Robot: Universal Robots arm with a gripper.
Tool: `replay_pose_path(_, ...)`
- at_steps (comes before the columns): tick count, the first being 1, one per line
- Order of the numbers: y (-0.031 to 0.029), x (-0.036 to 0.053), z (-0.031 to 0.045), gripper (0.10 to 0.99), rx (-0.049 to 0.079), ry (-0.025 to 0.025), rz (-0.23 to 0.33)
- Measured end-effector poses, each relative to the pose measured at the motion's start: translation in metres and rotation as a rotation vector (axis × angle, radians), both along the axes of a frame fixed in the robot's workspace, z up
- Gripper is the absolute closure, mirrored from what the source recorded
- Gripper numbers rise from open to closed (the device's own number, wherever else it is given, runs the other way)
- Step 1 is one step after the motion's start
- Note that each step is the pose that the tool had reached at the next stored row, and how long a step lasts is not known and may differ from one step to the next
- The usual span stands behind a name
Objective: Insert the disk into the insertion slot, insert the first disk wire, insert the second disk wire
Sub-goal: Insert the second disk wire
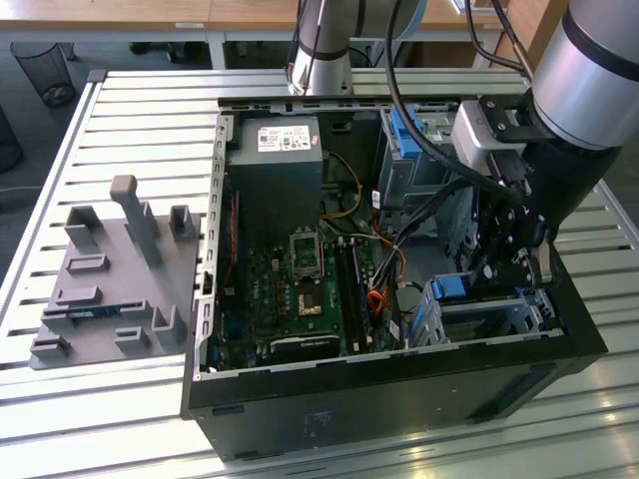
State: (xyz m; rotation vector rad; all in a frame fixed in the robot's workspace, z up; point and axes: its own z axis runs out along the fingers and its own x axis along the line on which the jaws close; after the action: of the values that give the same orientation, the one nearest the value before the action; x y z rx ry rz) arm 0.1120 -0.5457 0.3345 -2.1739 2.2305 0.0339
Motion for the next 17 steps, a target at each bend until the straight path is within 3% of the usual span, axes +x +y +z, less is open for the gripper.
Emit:
replay_pose_path(7, 0.0, 0.0, 0.0079, 0.882, 0.0, 0.002, 0.0)
replay_pose_path(9, 0.0, 0.0, 0.0089, 0.98, 0.0, 0.0024, 0.0)
replay_pose_path(17, 0.0, 0.0, 0.0125, 0.98, 0.0, 0.0029, 0.0)
